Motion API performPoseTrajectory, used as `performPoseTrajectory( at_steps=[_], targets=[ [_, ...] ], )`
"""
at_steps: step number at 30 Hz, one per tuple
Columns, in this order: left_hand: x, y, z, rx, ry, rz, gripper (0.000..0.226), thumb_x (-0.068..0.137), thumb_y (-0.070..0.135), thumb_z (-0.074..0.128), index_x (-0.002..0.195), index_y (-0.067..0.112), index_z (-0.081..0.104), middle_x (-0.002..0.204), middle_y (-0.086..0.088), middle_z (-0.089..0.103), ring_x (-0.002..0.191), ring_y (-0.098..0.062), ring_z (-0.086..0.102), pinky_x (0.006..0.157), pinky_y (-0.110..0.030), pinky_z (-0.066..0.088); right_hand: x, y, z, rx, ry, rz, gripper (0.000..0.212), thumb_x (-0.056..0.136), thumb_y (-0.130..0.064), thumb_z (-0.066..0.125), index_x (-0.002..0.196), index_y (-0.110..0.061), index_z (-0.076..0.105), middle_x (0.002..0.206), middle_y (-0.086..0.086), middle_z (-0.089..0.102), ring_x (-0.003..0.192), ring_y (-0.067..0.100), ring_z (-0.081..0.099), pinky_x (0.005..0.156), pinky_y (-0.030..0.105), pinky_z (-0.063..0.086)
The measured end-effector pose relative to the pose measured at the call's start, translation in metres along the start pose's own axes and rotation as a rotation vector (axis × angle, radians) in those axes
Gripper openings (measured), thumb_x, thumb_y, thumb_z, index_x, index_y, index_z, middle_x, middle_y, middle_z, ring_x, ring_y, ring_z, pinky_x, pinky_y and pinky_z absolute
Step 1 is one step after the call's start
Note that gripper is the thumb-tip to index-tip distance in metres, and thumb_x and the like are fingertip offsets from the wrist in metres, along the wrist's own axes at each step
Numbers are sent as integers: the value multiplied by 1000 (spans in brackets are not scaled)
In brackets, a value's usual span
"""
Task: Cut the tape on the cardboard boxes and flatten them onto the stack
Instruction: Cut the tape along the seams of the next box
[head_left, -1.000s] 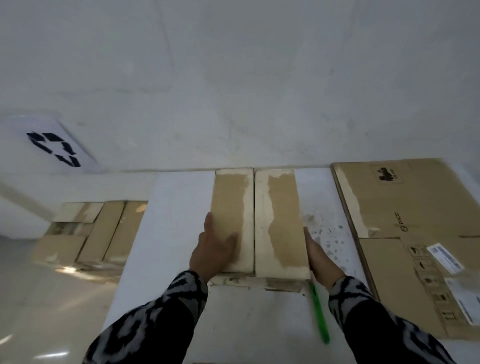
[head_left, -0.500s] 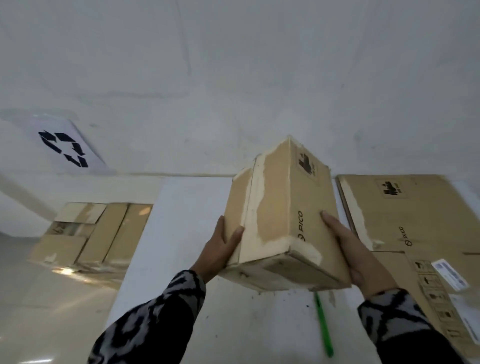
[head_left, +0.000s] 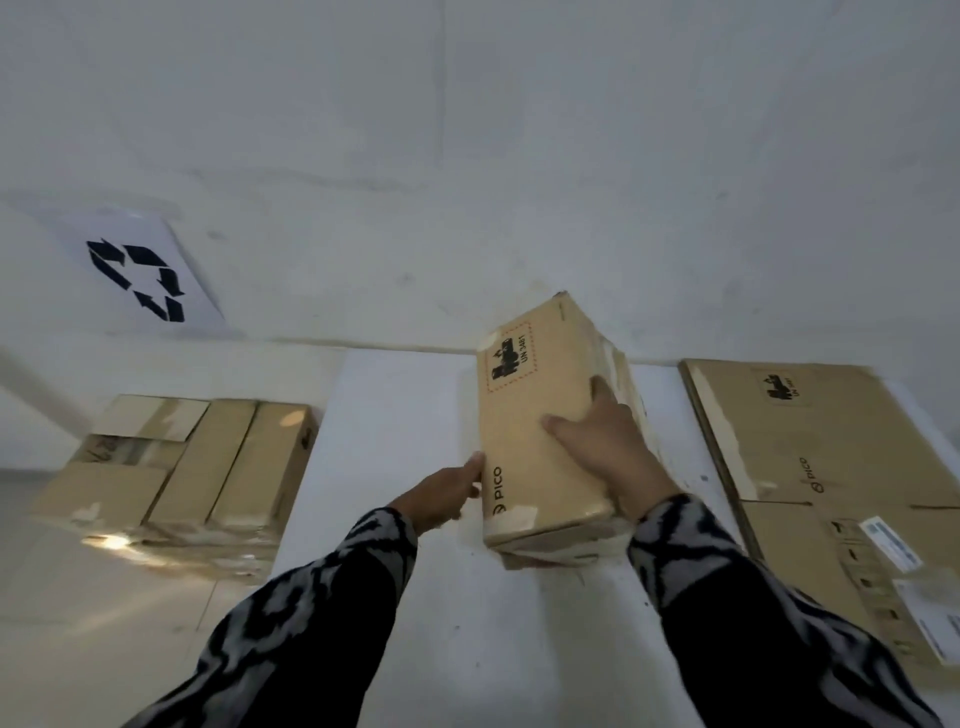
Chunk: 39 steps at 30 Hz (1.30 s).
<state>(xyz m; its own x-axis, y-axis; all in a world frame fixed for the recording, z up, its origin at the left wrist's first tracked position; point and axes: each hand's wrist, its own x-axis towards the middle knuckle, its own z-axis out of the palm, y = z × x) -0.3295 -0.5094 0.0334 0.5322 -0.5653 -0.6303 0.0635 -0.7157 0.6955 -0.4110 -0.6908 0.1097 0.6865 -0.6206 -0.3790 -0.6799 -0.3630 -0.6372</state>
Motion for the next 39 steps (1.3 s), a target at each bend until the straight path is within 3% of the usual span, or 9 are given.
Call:
performPoseTrajectory(
  at_steps=[3, 6, 11, 14, 18, 21, 27, 31, 39],
  targets=[
    [1, -27, -20, 37, 362, 106, 40, 106, 41, 29, 121, 16, 55, 134, -5, 57, 117, -23, 53, 101, -33, 39, -3, -29, 40, -201, -33, 69, 87, 91, -54, 51, 156, -30, -3, 161, 15, 6, 140, 49, 21, 113, 59, 26],
    [-7, -27, -36, -124, 538, 232, 45, 105, 41, 34, 141, 17, 46, 141, 2, 51, 128, -18, 47, 99, -26, 34, -12, -48, 72, -331, -77, 77, 85, 93, -64, 34, 156, -30, -13, 163, 11, -6, 142, 48, 9, 114, 62, 19],
    [-1, -3, -38, -350, 239, 180, 63, 97, 65, 35, 141, 22, 41, 147, -1, 46, 123, -20, 48, 106, -45, 40, -5, -55, 93, -267, -161, 28, 80, 89, -74, 17, 157, -33, 4, 164, 10, -1, 147, 42, 5, 116, 59, 14],
    [17, -15, -36, -345, 251, -34, 106, 77, 81, 53, 152, 13, 20, 149, -9, 42, 126, -30, 49, 100, -47, 44, -3, -36, 86, 126, -343, 65, 75, 93, -70, 26, 151, -24, 37, 145, 3, 46, 130, 25, 45, 106, 40, 36],
    [36, -41, -30, -269, 354, -19, 94, 77, 63, 72, 145, 17, 26, 133, -7, 55, 107, -27, 59, 96, -47, 51, -16, 47, 55, 298, 197, -13, 28, 100, -35, 45, 110, -22, 69, 100, -3, 65, 81, 9, 58, 67, 25, 45],
    [42, -38, -24, -258, 383, -11, 90, 76, 62, 73, 142, 18, 31, 126, -5, 56, 109, -29, 59, 96, -48, 51, -16, 135, 25, 228, 390, 98, 22, 102, -25, 45, 107, -24, 66, 105, 0, 69, 89, 19, 63, 71, 32, 47],
    [58, -42, -12, -199, 437, 13, 97, 55, 84, 72, 128, 25, 51, 116, 5, 67, 100, -22, 68, 89, -46, 56, -23, 267, 6, -72, 18, 323, 26, 100, -36, 50, 107, -12, 58, 102, 5, 62, 83, 18, 53, 69, 30, 42],
    [67, -41, 4, -160, 432, 14, 95, 53, 87, 71, 128, 31, 53, 114, 7, 69, 99, -21, 69, 88, -46, 56, -26, 300, 28, -78, -56, 253, 33, 92, -47, 61, 96, -16, 53, 95, 1, 54, 77, 13, 54, 59, 25, 38],
    [37, -22, 24, -183, 425, -51, 105, 52, 87, 70, 135, 28, 44, 120, 5, 64, 103, -20, 66, 92, -44, 55, -4, 281, 10, 169, 122, 278, 23, 103, -25, 50, 88, -6, 51, 73, 10, 54, 61, 22, 51, 51, 33, 40]
  ],
)
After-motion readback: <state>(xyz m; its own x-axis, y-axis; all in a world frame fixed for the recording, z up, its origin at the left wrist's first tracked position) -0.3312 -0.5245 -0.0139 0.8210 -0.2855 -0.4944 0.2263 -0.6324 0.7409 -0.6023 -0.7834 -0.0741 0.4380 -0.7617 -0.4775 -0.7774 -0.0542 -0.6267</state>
